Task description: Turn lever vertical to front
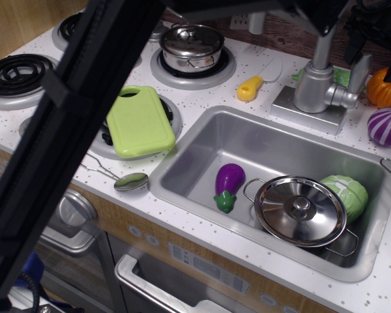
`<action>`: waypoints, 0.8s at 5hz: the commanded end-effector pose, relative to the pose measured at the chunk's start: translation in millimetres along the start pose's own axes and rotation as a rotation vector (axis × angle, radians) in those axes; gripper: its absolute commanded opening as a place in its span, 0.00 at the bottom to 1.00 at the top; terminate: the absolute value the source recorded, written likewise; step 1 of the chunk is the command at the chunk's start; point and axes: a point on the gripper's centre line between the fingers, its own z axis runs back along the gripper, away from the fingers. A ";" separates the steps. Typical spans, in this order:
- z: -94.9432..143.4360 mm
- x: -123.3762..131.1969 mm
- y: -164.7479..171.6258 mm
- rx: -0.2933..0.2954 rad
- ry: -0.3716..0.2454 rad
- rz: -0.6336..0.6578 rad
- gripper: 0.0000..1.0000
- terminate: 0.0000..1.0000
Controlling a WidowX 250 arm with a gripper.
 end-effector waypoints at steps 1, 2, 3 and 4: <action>12.9 18.1 7.4 -0.035 -0.067 0.035 0.00 0.00; 12.0 13.2 7.0 -0.032 -0.063 0.049 0.00 0.00; 13.5 0.8 5.6 -0.035 -0.033 0.080 0.00 0.00; 19.5 -13.7 0.3 -0.035 0.005 0.112 0.00 0.00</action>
